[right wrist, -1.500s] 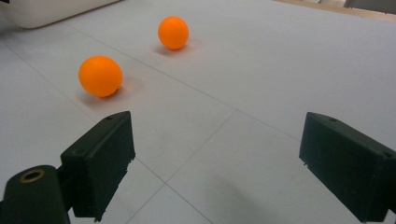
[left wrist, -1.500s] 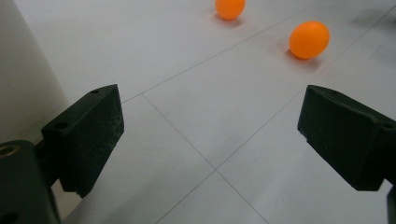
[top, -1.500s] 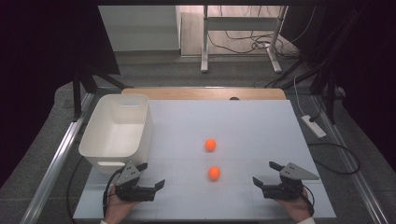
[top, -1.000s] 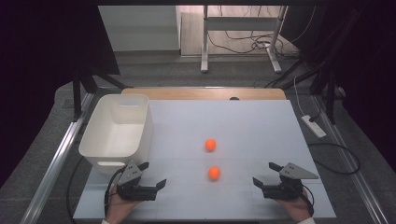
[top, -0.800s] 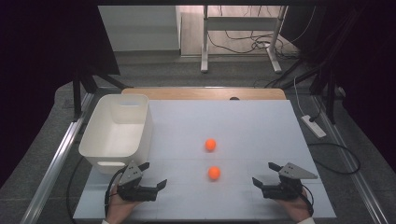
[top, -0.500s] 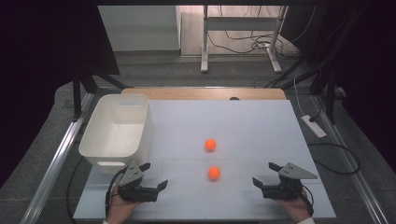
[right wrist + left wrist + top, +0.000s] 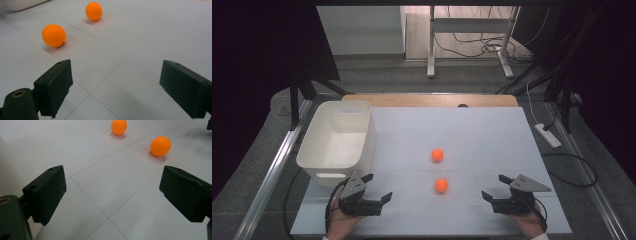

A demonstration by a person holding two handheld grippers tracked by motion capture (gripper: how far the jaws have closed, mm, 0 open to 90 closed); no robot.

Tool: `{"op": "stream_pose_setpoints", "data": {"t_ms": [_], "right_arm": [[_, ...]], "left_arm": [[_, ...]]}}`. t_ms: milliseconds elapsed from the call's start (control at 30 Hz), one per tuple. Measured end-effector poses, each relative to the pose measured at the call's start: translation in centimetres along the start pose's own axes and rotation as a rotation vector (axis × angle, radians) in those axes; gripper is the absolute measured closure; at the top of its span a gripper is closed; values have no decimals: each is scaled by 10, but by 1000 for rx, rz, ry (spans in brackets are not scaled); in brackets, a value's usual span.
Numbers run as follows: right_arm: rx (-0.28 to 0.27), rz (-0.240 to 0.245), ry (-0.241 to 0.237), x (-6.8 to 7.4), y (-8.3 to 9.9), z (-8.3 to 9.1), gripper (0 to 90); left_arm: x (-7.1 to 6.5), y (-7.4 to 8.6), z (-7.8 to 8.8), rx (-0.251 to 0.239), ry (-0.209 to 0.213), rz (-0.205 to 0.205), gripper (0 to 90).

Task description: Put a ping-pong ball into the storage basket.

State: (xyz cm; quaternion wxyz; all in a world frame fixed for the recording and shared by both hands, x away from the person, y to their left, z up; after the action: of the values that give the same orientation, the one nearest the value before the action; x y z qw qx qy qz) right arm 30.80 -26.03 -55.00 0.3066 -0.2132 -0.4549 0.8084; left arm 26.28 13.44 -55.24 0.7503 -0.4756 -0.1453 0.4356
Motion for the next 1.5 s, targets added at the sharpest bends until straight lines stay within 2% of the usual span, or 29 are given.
{"op": "stream_pose_setpoints", "data": {"t_ms": [267, 467, 733, 900, 1100, 1267, 1500], "right_arm": [[0, -6, -5, -1, 3, 1, 110], [-10, -8, -12, -3, 2, 1, 112], [-22, 8, -32, 0, -1, -1, 112], [-16, 7, -32, 0, -1, -2, 112], [-12, 14, -23, -1, 0, -1, 112], [-17, 11, -24, -2, 0, -1, 112], [-25, 12, -20, -1, -1, 0, 115]], "left_arm": [[-4, -13, -2, -4, -14, 5, 80], [-7, -17, -4, 14, -20, 1, 81], [-10, -24, -9, 12, -8, 37, 81], [-14, -28, -11, 26, -3, 26, 81], [-12, -32, -12, 23, 0, 37, 81], [-15, -39, -15, 18, 13, 37, 82], [-18, -46, -24, 35, 7, 15, 82]]}}
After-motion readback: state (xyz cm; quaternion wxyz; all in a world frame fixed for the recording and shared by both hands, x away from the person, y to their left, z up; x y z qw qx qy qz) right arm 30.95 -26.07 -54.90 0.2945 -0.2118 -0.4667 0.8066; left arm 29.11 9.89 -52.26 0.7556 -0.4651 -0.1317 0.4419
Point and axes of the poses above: each handheld gripper's, and its own axes: z roughly backward along the jaws, y roughly out of its underside, x roughly to its left, the point moved 7 cm from there along -z, roughly forward along the jaws, and after that the axes turned 6 degrees about z, right-handed, at the moved point
